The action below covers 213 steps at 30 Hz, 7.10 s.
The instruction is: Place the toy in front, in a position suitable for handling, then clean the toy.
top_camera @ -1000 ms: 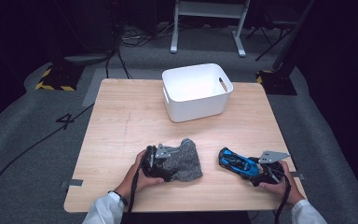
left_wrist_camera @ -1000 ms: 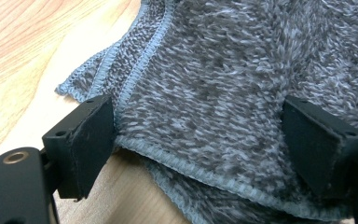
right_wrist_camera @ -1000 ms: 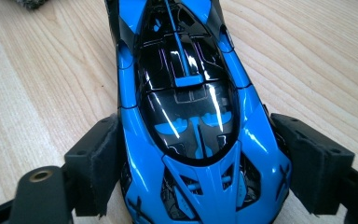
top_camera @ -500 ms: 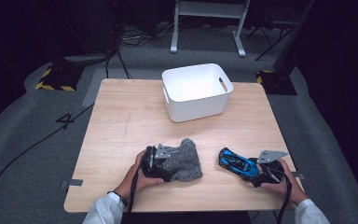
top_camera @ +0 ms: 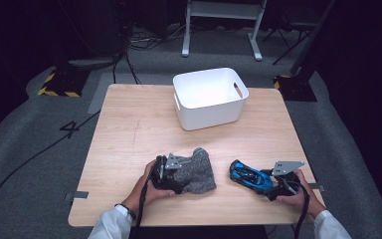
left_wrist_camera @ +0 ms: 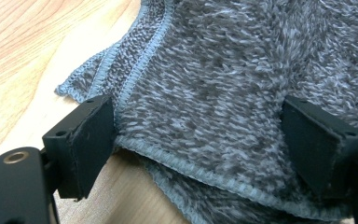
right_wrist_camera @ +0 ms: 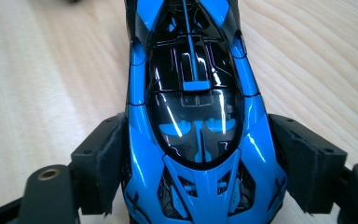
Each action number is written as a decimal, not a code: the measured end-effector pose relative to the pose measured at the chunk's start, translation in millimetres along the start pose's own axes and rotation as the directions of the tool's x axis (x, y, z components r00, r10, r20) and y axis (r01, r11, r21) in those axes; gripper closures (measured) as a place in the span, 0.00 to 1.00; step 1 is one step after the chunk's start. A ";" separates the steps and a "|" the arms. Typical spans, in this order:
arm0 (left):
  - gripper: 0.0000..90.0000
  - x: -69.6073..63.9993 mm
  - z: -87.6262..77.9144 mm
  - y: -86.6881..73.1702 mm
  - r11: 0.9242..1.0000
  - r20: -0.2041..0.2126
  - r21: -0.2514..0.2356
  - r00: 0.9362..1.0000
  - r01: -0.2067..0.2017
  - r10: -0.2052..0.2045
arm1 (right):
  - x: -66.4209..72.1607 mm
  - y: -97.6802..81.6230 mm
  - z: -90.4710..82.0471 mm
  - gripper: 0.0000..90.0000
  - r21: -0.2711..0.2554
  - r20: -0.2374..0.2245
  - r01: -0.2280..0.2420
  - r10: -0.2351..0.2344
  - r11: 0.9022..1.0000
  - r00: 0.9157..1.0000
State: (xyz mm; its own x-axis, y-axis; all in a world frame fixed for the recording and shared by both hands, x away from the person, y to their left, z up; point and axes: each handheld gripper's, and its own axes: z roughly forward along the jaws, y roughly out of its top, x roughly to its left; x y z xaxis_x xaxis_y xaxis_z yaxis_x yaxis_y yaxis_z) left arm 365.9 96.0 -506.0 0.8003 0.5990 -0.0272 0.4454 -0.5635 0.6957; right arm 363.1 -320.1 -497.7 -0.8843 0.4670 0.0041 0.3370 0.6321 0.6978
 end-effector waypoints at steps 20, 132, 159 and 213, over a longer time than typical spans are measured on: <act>0.17 1.4 -2.4 -1.9 1.000 0.020 0.002 1.000 -0.018 0.018 | 24.5 12.6 12.5 0.27 -0.003 -0.127 0.130 -0.129 0.992 0.984; 0.77 -52.3 10.3 80.6 0.945 0.310 -0.233 0.904 -0.228 0.295 | 22.3 33.7 40.7 0.25 -0.035 -0.088 0.123 -0.126 0.992 0.988; 0.80 -51.0 38.3 81.3 0.964 0.300 -0.132 0.917 -0.233 0.263 | 17.5 26.4 36.4 0.27 -0.060 -0.107 0.127 -0.133 0.990 0.985; 0.77 -70.5 16.8 72.2 0.963 0.229 -0.015 0.937 -0.268 0.264 | 18.9 25.4 37.0 0.28 -0.071 -0.103 0.119 -0.126 0.990 0.987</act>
State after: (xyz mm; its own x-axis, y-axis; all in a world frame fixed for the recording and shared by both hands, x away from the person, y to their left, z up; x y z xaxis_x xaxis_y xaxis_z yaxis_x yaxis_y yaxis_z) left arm 348.5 3.5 -465.9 0.9594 0.2821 -0.0057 0.2084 -0.6946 0.6885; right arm 366.9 -272.3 -506.4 -0.9483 0.3173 -0.0103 0.2052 0.6374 0.7427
